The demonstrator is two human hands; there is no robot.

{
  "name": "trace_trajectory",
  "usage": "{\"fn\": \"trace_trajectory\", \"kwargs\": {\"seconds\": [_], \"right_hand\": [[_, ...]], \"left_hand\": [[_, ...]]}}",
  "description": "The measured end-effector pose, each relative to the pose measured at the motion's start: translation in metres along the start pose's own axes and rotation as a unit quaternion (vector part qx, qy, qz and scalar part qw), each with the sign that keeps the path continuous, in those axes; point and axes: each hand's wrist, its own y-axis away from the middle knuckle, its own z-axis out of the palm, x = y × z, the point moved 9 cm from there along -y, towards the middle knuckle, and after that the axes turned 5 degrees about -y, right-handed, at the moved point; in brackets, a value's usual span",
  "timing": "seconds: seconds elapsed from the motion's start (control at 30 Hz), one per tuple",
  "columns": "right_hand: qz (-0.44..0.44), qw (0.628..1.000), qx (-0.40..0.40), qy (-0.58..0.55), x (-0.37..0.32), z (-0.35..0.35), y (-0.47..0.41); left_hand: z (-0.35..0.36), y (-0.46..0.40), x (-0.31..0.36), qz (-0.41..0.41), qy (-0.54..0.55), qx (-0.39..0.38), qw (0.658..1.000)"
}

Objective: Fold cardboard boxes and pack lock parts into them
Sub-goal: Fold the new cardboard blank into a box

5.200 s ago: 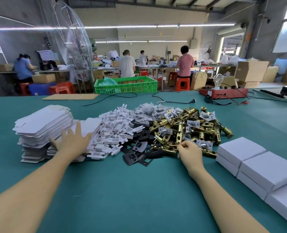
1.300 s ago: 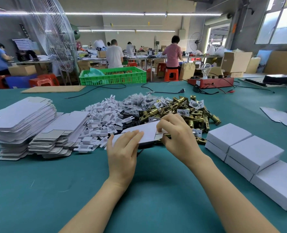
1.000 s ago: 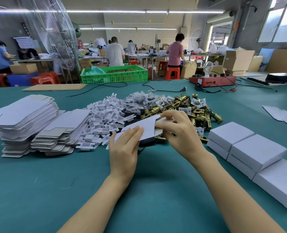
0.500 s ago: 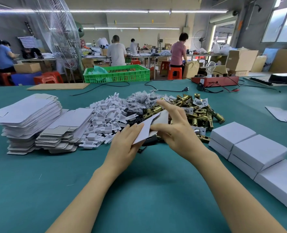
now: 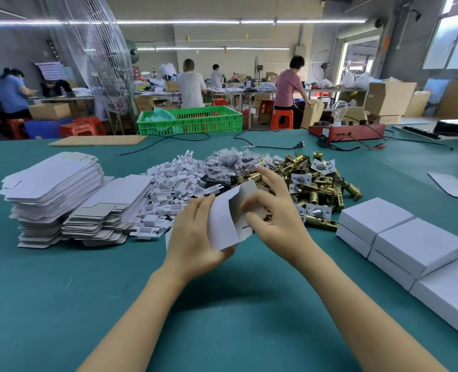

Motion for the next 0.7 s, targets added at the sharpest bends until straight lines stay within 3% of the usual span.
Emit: {"fn": "trace_trajectory", "kwargs": {"seconds": [0.13,0.33,0.53,0.7], "right_hand": [[0.067,0.993,0.081,-0.054,0.014,-0.003,0.004],[0.198,0.951,0.087,-0.219,0.04,0.002,0.005],[0.16,0.954,0.083,-0.24,0.038,-0.018,-0.001],[0.142,0.949,0.071,-0.274,0.039,-0.027,-0.007]], "left_hand": [[-0.002,0.001,0.011,0.012,-0.048,0.049,0.998],[-0.01,-0.003,0.016,-0.009,-0.024,0.061,0.998],[0.0,-0.007,0.022,-0.002,0.02,-0.009,1.0],[-0.002,-0.008,0.025,-0.036,0.096,0.003,0.995]]}}
